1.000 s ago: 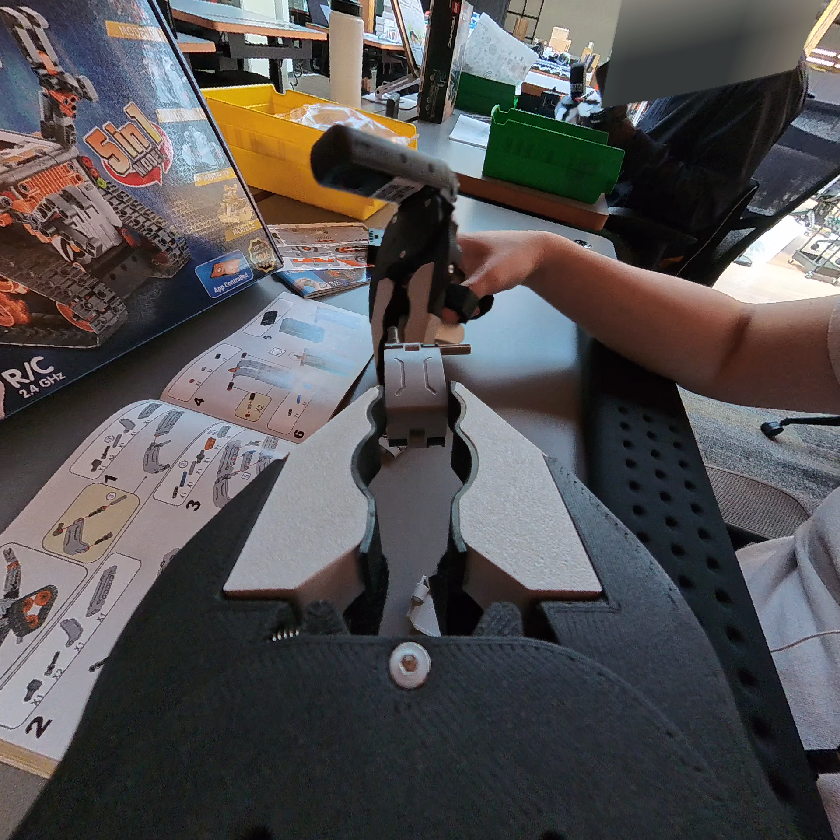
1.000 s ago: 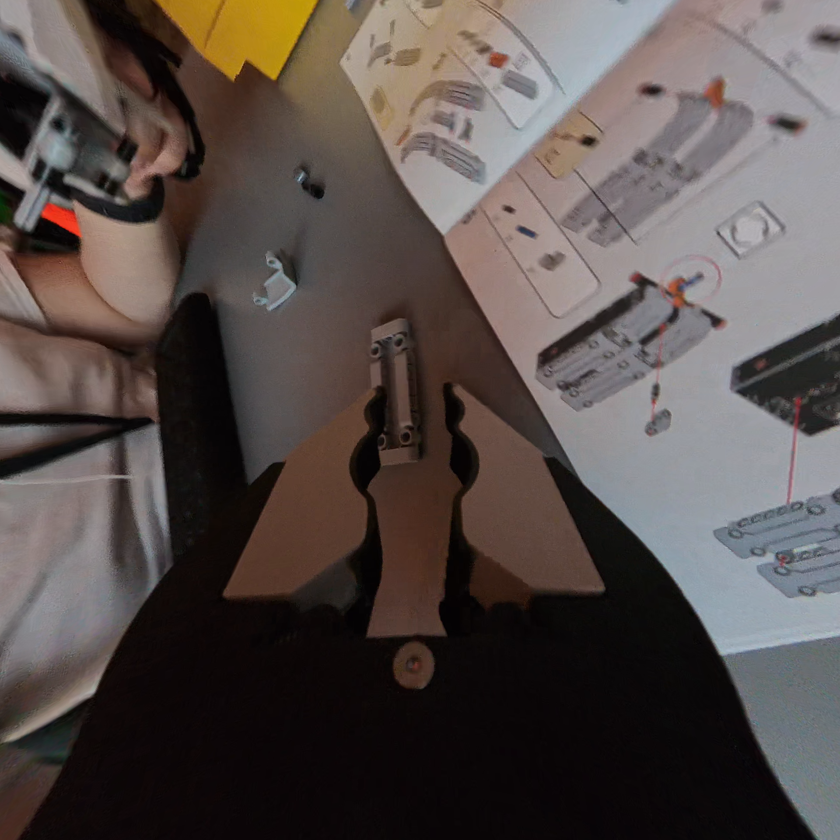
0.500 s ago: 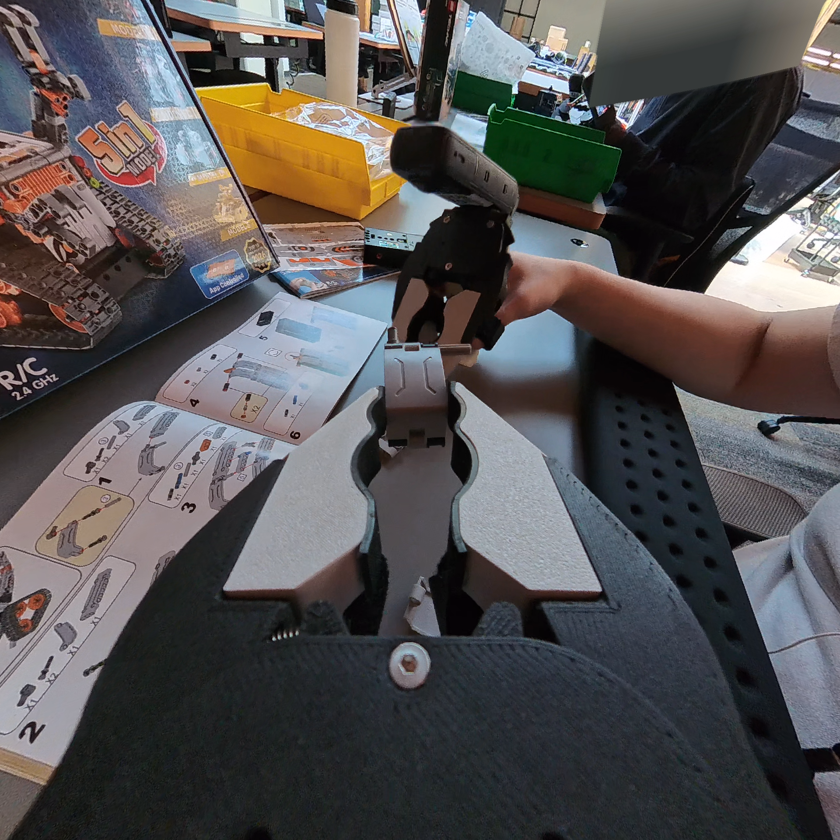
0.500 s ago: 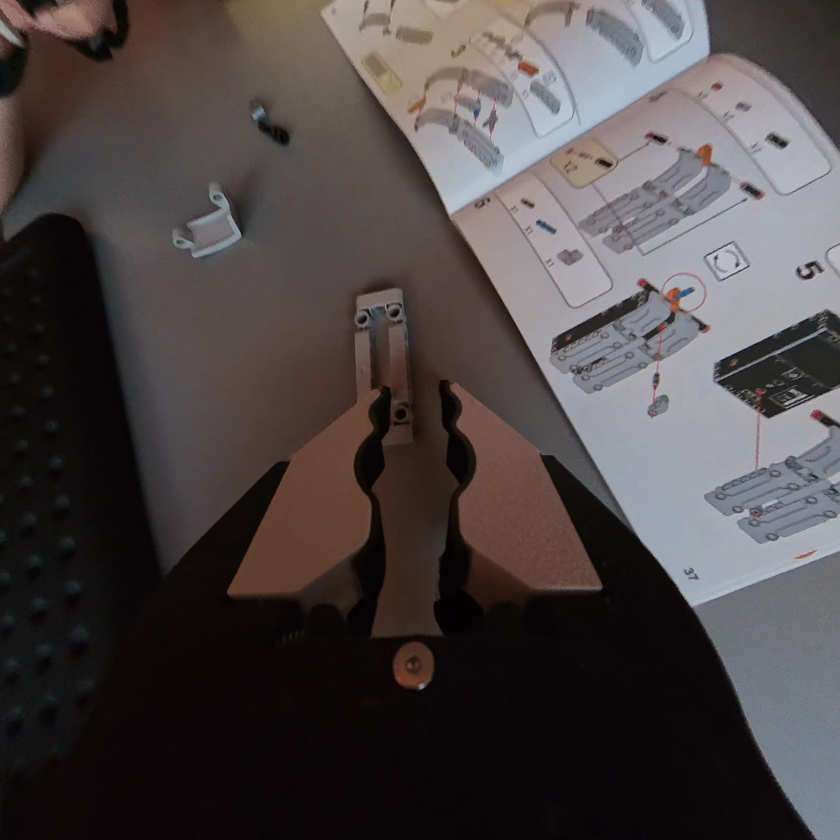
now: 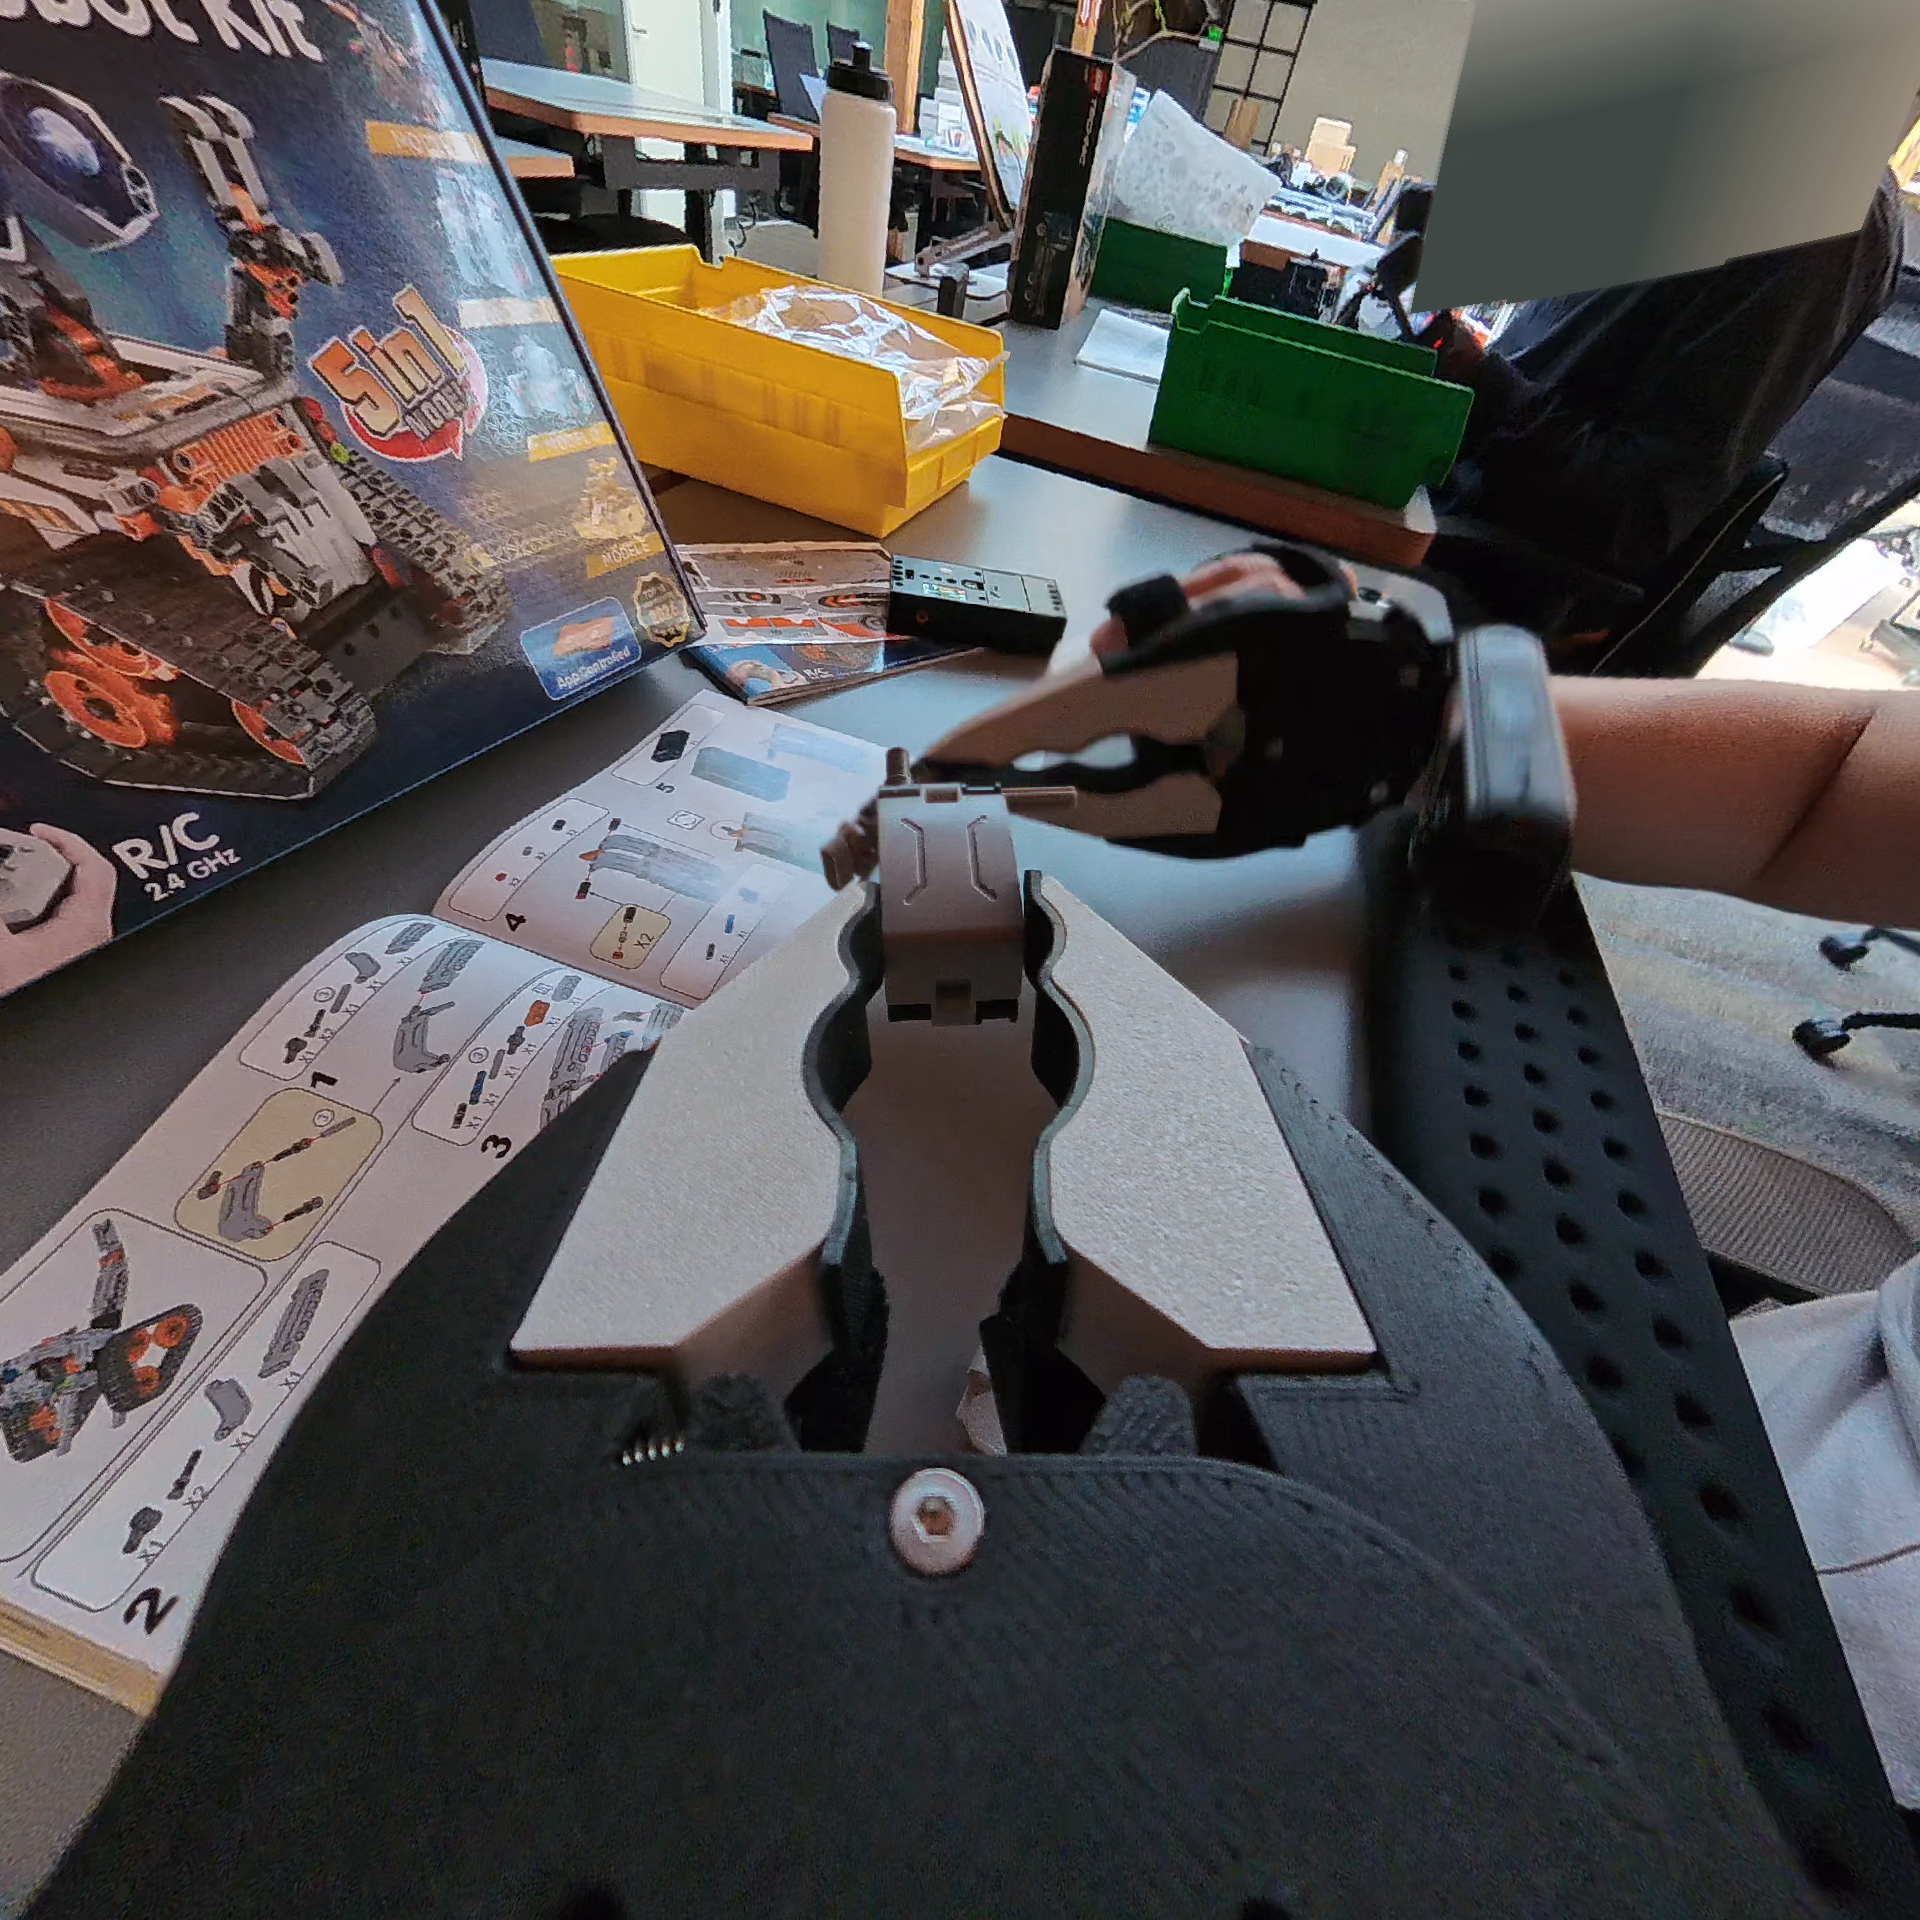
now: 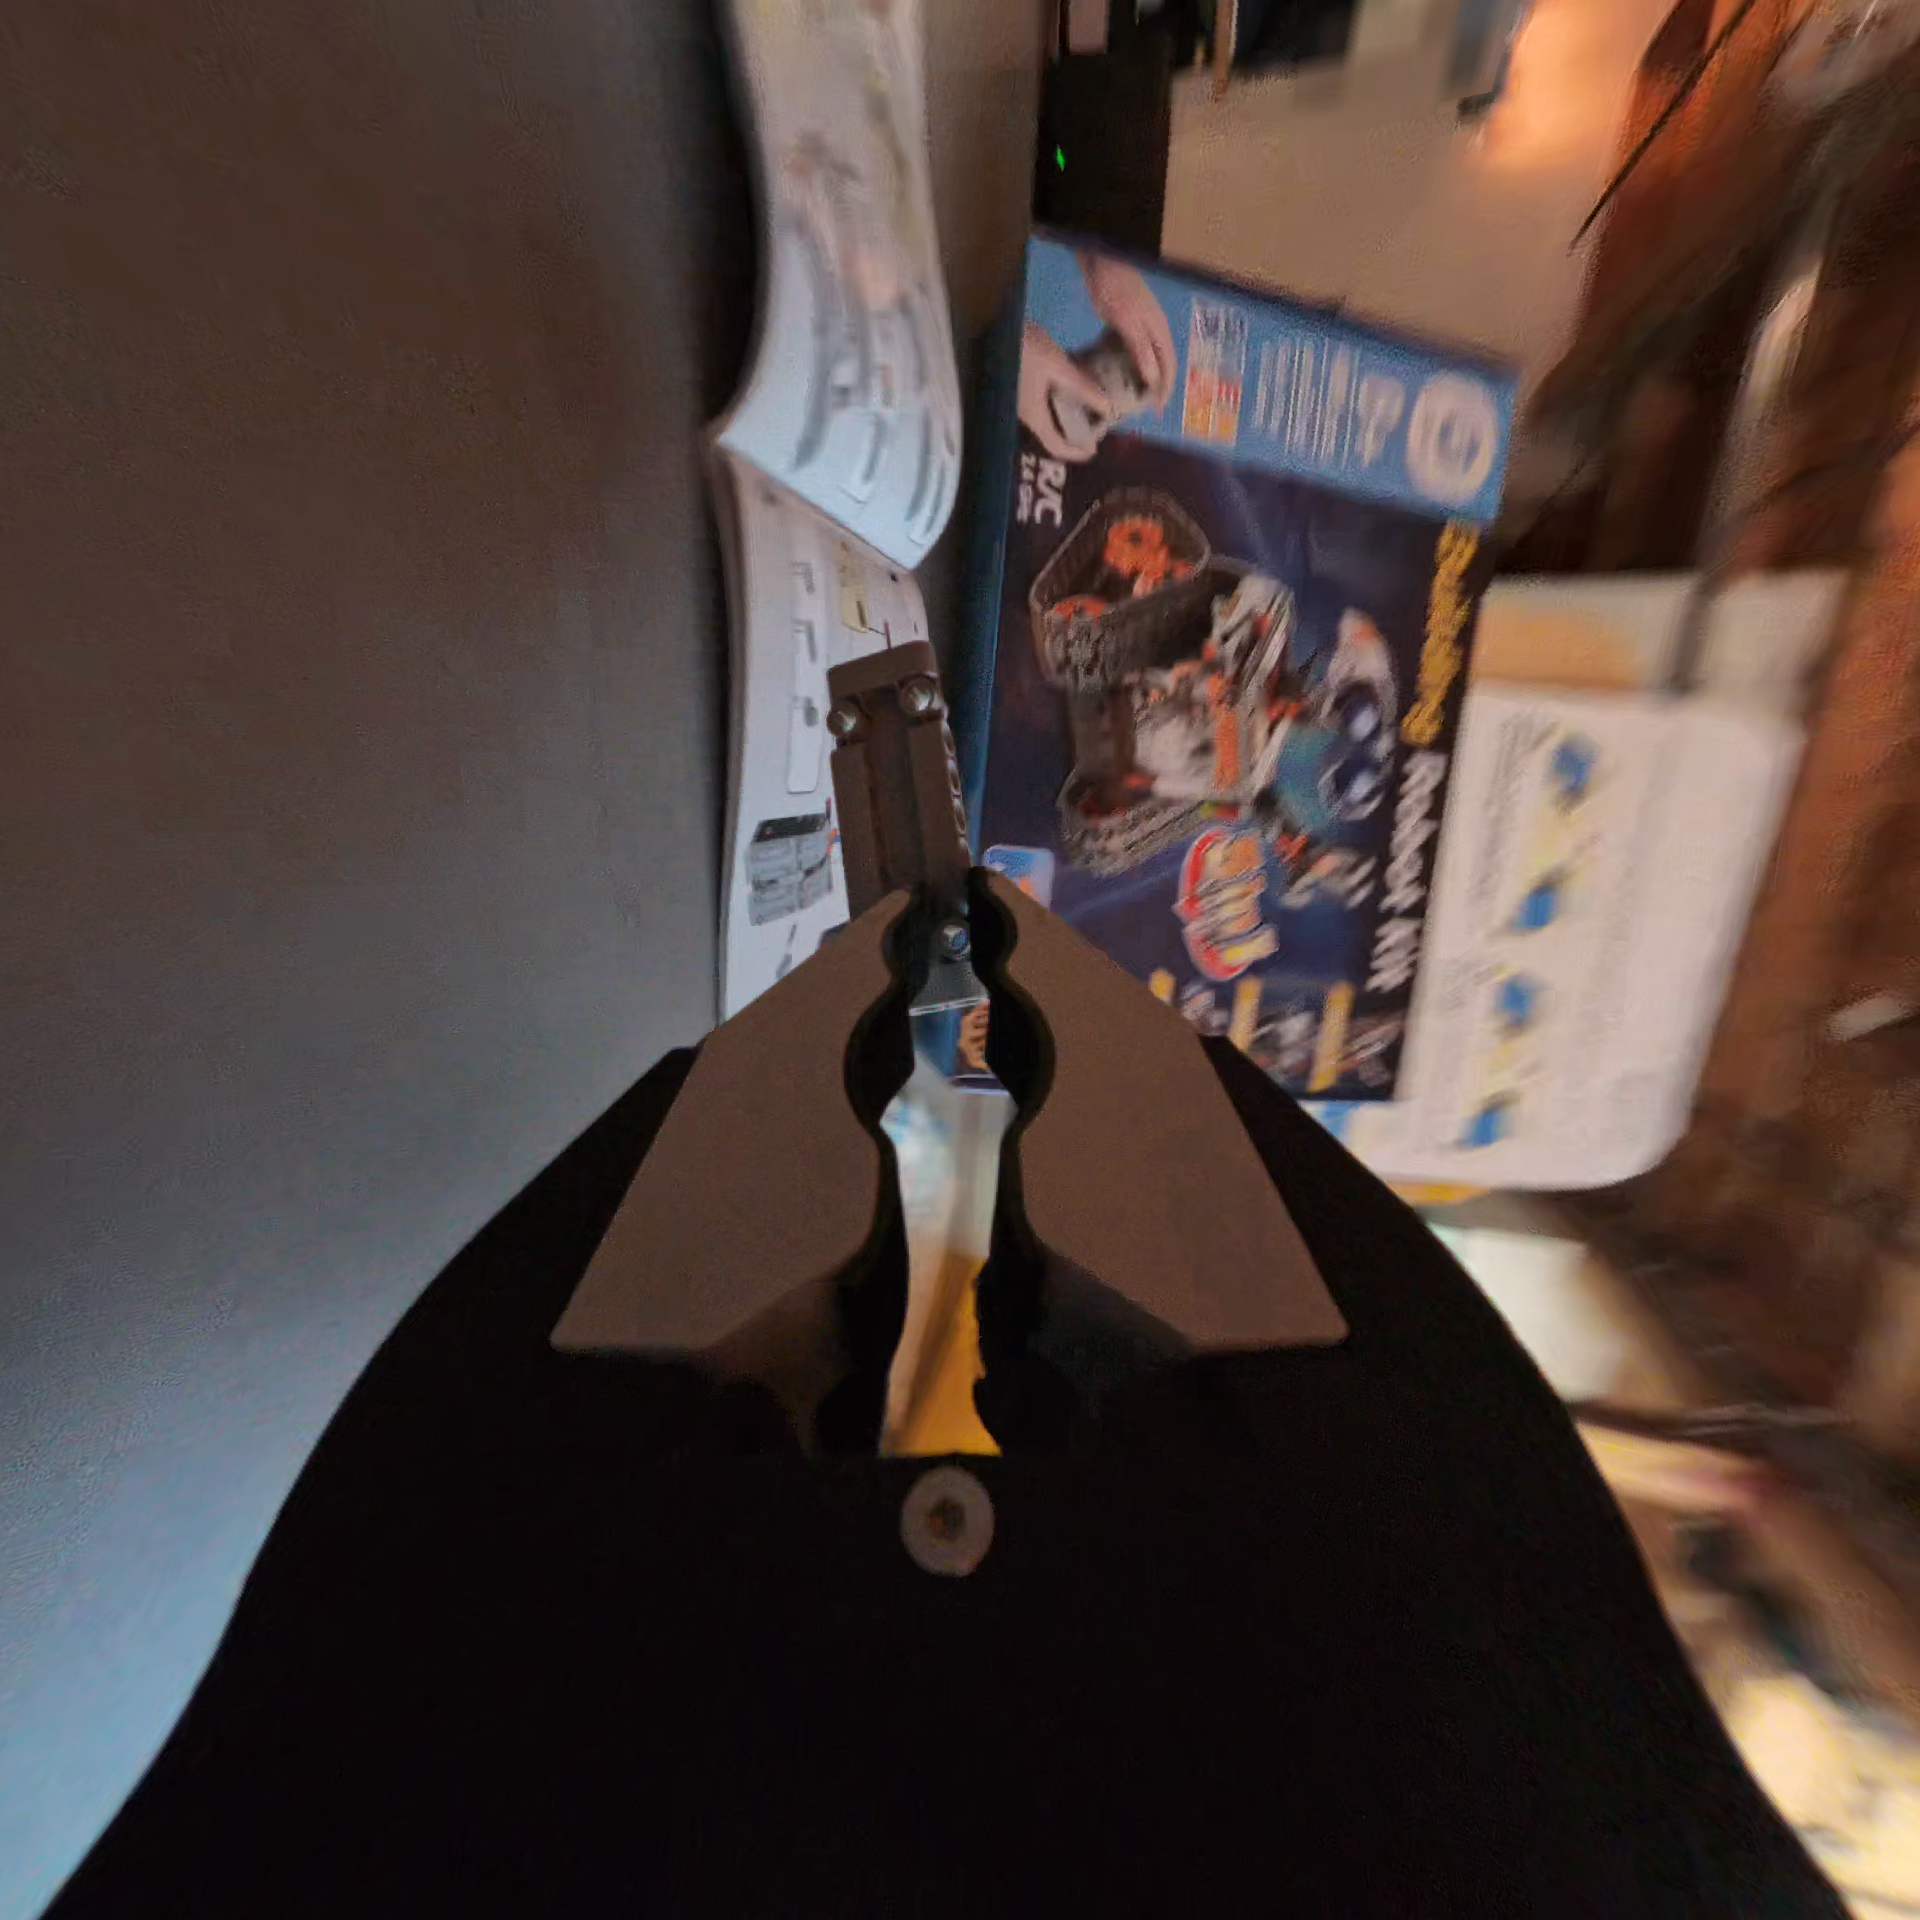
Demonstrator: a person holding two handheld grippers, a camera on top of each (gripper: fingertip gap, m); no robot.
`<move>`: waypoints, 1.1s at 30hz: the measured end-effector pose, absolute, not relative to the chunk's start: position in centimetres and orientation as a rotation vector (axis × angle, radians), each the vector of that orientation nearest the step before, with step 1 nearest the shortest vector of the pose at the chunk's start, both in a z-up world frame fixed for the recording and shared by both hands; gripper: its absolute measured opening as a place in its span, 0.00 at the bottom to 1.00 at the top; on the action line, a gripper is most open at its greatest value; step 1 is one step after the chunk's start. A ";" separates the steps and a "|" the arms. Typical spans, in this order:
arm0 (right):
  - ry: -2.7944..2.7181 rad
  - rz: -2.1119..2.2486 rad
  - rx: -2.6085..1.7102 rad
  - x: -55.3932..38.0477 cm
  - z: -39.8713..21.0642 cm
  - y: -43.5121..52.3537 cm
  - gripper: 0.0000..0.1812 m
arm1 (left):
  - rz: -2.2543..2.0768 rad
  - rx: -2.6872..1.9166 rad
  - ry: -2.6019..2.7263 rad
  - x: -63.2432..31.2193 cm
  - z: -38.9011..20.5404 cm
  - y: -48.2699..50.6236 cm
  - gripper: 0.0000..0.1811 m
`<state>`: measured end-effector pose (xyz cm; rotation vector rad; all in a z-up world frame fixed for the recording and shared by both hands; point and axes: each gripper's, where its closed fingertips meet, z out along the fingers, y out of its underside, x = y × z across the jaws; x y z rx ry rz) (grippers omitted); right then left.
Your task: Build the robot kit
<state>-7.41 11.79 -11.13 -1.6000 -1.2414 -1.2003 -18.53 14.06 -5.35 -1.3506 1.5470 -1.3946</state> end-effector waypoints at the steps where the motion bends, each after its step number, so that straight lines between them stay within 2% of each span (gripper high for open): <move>1: -1.364 -1.321 -1.476 -8.0 -12.0 11.5 0.03 | -1.405 -1.354 1.537 -18.5 -5.2 14.1 0.14; 4: -1.481 -1.413 -1.342 -8.8 -14.0 10.9 0.04 | -1.400 -1.350 1.523 -18.6 -5.0 14.3 0.14; 8: -1.508 -1.332 -1.356 -9.6 -14.5 10.0 0.04 | -1.397 -1.347 1.498 -18.7 -4.7 14.7 0.14; 14: -1.430 -1.068 -1.584 -9.8 -16.0 8.6 0.10 | -1.417 -1.391 1.488 -18.5 -5.3 15.0 0.14; 17: -1.190 -0.717 -1.755 -10.4 -15.1 8.6 0.10 | -1.408 -1.393 1.494 -18.5 -5.5 15.0 0.14; 20: -0.887 -0.158 -2.004 -10.3 -15.2 9.4 0.20 | -1.420 -1.395 1.483 -18.5 -5.4 15.1 0.14; 21: -0.814 0.025 -2.065 -10.2 -15.4 9.7 0.28 | -1.427 -1.396 1.479 -18.5 -5.3 15.2 0.14; 22: -0.789 0.186 -2.117 -10.1 -15.8 9.6 0.32 | -1.434 -1.400 1.476 -18.5 -5.4 15.2 0.14; 25: -0.797 0.310 -2.220 -8.5 -17.3 9.8 0.33 | -1.449 -1.420 1.474 -18.5 -5.7 15.4 0.14; 33: -0.748 0.380 -2.177 -7.7 -17.5 9.8 0.25 | -1.439 -1.420 1.480 -18.7 -5.4 15.4 0.13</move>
